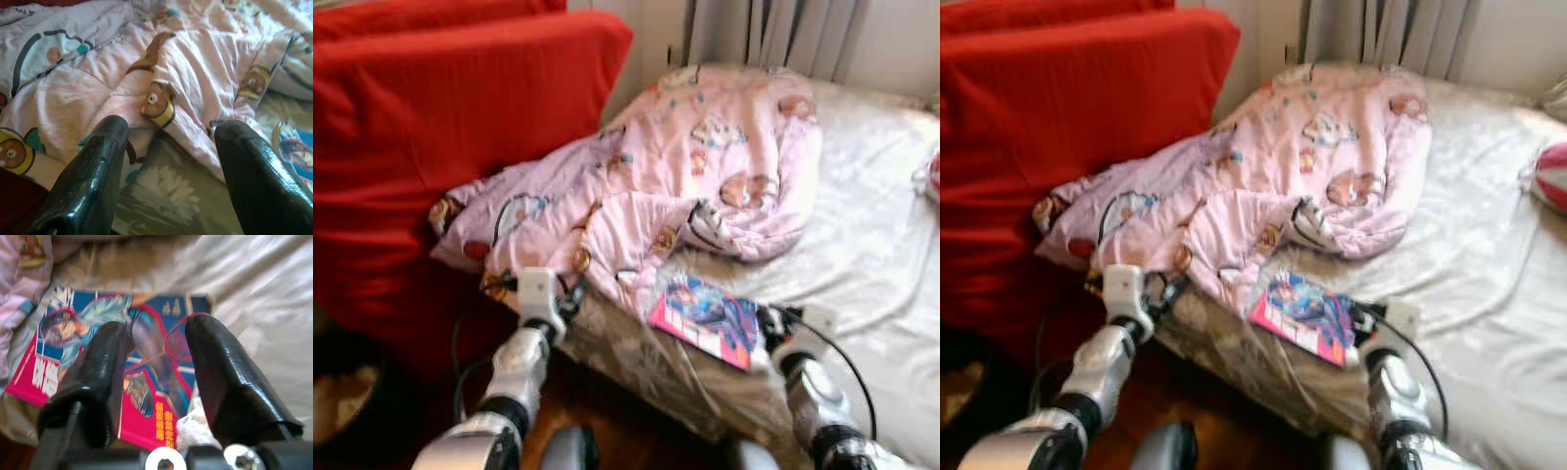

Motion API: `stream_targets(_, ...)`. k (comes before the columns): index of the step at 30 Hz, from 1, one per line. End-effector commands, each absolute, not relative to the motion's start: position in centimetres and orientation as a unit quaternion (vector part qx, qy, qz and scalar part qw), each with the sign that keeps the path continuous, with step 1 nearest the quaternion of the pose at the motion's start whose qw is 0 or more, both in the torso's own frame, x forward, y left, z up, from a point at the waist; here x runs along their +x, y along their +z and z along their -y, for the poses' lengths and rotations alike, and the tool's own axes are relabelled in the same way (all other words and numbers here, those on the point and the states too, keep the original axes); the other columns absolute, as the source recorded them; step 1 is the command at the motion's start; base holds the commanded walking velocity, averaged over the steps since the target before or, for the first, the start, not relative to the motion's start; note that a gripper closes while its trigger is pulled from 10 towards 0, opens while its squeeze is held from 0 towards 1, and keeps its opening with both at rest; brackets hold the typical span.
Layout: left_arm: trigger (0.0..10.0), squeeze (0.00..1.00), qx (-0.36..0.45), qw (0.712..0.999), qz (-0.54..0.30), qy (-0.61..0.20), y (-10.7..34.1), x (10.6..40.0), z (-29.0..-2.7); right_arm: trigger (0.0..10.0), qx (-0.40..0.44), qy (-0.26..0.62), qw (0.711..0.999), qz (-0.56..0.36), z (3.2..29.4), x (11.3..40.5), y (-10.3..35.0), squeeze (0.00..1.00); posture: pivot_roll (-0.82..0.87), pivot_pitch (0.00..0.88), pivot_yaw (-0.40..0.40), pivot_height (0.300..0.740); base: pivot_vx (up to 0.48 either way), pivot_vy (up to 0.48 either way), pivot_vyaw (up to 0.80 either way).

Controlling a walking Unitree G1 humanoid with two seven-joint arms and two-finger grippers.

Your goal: Clean up the room

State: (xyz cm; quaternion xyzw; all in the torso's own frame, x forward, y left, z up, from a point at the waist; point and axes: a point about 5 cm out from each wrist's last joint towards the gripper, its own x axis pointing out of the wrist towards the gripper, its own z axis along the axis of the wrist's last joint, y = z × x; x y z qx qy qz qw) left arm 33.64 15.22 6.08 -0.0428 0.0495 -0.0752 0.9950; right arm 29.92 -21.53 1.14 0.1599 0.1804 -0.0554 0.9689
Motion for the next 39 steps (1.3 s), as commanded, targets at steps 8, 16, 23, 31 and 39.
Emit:
stream_targets(8,10.0,0.00,-0.045,0.994,-0.054,-0.087,5.8,33.4,-14.5,10.0,0.177,-0.069,0.961,-0.200,22.2,30.5,1.6,1.00,0.07,0.000,0.059,0.587,0.000,0.000,0.00)
stream_targets(16,10.0,0.00,-0.046,0.994,-0.054,-0.087,5.9,33.5,-14.7,10.0,0.252,-0.101,0.939,-0.213,22.0,30.8,1.5,1.00,0.09,0.000,0.065,0.587,0.000,0.000,0.00)
stream_targets(23,10.0,0.00,-0.050,0.993,-0.052,-0.091,6.0,33.5,-14.5,10.0,0.255,-0.115,0.928,-0.246,21.6,30.5,0.9,1.00,0.11,0.000,0.065,0.587,0.000,0.000,0.00)
stream_targets(31,10.0,0.00,-0.056,0.993,-0.036,-0.101,6.7,33.9,-14.6,10.0,0.233,-0.114,0.935,-0.241,21.9,30.3,0.8,0.00,0.13,0.000,0.061,0.587,0.000,0.000,0.00)
stream_targets(39,10.0,0.00,-0.062,0.993,-0.016,-0.098,6.3,32.9,-15.0,10.0,0.226,-0.138,0.943,-0.203,23.0,30.1,1.2,0.00,0.15,0.046,0.034,0.587,0.000,0.000,0.00)
